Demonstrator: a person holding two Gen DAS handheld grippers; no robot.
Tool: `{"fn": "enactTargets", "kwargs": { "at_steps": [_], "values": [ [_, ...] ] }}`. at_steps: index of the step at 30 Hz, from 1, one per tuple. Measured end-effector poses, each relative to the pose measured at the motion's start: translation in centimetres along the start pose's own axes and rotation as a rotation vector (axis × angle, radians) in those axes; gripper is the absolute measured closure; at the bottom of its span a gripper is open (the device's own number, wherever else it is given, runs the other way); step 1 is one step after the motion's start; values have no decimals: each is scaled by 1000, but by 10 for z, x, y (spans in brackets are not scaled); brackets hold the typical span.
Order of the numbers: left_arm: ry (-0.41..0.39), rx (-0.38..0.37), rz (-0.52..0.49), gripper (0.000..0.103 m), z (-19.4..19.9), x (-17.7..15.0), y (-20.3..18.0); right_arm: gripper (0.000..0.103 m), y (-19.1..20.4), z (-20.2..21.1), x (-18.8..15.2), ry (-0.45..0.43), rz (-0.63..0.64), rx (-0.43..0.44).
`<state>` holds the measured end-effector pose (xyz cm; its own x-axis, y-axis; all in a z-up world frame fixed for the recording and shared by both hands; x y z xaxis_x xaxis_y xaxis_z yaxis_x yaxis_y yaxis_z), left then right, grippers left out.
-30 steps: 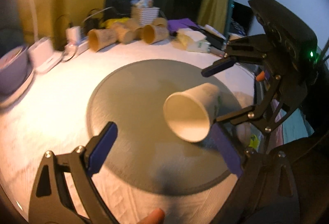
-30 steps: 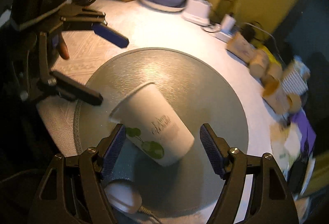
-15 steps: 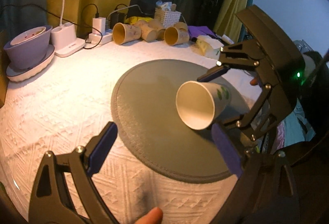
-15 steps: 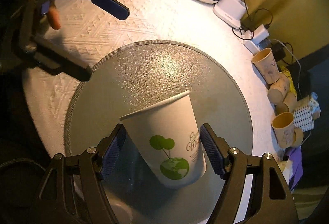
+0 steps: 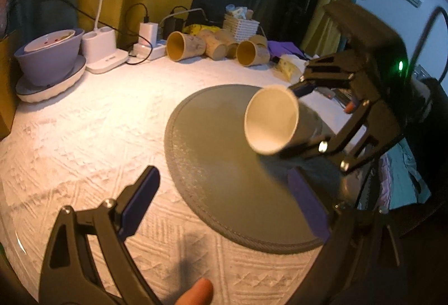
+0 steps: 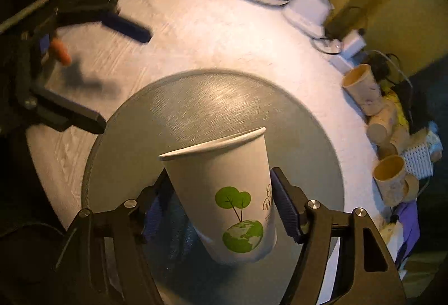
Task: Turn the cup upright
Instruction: 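Rotate the right gripper to turn the cup rim-up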
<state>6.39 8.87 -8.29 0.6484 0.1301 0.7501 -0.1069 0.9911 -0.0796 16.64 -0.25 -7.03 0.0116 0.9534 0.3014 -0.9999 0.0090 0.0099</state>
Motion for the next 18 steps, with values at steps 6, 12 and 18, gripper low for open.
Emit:
{"fn": "enactTargets", "kwargs": {
  "at_steps": [6,12,18],
  "values": [
    [19,6,31,9,-7,7,-4,31,-24,27,-14,-181,-183,-34],
    [31,2,81,9,-15,23,-9,31,-46,49,-43,-476,-450,-62],
    [59,44,57,9,-33,35,-16,31,-46,54,-65,-639,-571,-94]
  ]
}}
Point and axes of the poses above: each gripper's, at about its wrist camera, not at the fingertips, and z roughly against the way its jaws point, y to its left, x to its top, the point moved 2 cm from there along -z, roughly the way its jaws point, and after that the axes turned 15 degrees about x, right-handed, at the moved point
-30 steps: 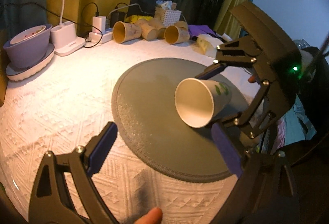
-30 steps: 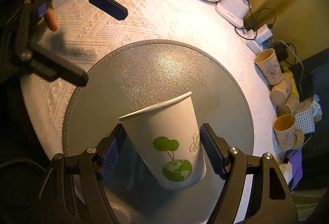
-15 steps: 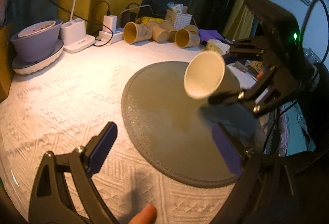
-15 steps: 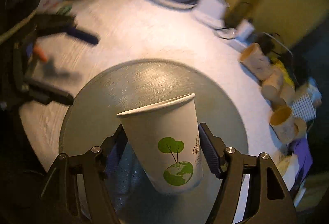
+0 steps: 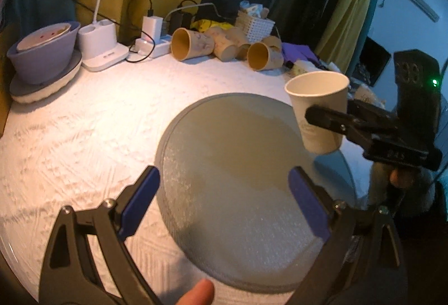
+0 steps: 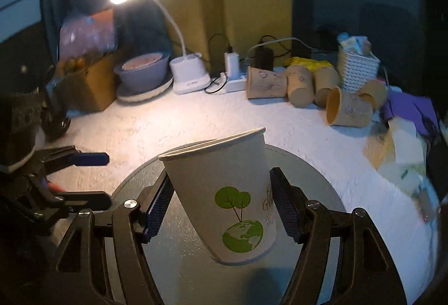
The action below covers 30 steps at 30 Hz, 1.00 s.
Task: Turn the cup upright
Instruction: 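Rotate the right gripper to turn the cup rim-up, then lower the upright cup onto the turntable and open the right gripper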
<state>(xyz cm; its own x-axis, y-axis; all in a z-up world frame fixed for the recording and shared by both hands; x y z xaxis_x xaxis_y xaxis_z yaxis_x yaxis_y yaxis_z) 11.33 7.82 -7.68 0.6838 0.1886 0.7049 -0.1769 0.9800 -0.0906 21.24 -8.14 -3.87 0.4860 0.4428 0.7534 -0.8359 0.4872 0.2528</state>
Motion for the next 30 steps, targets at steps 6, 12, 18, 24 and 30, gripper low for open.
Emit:
{"fn": "enactTargets", "kwargs": {
  "at_steps": [6,12,18,24,30],
  "values": [
    [29,11,18,9,-11,9,-5,31,-20,0,-13,-72,-126,23],
    [33,26,14,9,-10,10,-12,31,-23,2,-17,-116,-175,62],
    [30,17,9,9,-8,9,-22,31,-28,3,-20,-122,-188,75],
    [25,13,-10,9,-4,9,-31,30,-31,8,-25,-130,-198,68],
    [19,12,-12,9,-1,8,-35,30,-35,12,-32,-123,-206,53]
  ]
}}
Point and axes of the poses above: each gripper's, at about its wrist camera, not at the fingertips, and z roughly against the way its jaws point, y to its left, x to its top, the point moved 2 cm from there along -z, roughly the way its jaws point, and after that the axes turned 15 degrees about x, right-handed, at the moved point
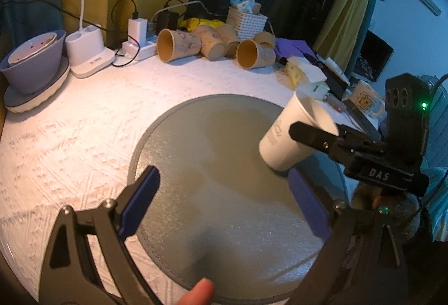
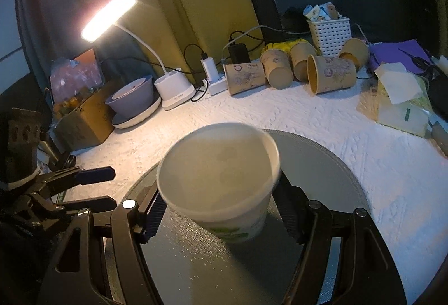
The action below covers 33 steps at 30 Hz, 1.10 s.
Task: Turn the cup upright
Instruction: 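Lower the upright cup onto the turntable and open the right gripper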
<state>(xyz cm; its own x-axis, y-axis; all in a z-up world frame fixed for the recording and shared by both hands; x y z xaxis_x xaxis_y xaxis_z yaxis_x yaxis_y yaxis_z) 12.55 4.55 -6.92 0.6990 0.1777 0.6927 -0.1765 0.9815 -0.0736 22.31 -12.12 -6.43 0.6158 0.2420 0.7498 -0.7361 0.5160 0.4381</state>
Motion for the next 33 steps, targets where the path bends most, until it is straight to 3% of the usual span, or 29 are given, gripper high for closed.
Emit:
{"fn": "enactTargets", "kwargs": {
  "at_steps": [20,33],
  "values": [
    [-26,-19,3,9,18,-13,-4,26,9,2,-15,68,39,-73],
    [-81,-43,-8,9,48,-30,-15,26,30,25,-30,63,65,-102]
  ]
}}
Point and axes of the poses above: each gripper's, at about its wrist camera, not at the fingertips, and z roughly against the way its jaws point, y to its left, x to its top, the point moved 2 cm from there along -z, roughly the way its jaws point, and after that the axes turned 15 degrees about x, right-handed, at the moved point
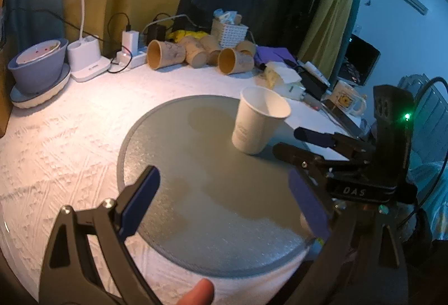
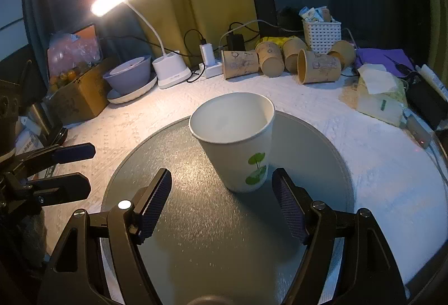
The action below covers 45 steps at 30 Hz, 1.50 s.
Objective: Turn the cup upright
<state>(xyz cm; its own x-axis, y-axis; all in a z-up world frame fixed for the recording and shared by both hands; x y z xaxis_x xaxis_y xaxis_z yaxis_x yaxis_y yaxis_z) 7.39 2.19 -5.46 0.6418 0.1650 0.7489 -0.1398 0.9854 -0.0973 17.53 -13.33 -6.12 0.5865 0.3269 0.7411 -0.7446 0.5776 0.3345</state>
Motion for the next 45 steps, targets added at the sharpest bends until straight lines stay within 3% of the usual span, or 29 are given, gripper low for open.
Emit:
{"fn": "enactTargets", "kwargs": {
  "at_steps": [19,45],
  "values": [
    [-131,-23,-15,9,64,-6,-16,26,31,60,-11,-58,45,-81],
    [-359,115,-8,9,145,15,-23,26,97,142,23,-197,152,-170]
  ]
}}
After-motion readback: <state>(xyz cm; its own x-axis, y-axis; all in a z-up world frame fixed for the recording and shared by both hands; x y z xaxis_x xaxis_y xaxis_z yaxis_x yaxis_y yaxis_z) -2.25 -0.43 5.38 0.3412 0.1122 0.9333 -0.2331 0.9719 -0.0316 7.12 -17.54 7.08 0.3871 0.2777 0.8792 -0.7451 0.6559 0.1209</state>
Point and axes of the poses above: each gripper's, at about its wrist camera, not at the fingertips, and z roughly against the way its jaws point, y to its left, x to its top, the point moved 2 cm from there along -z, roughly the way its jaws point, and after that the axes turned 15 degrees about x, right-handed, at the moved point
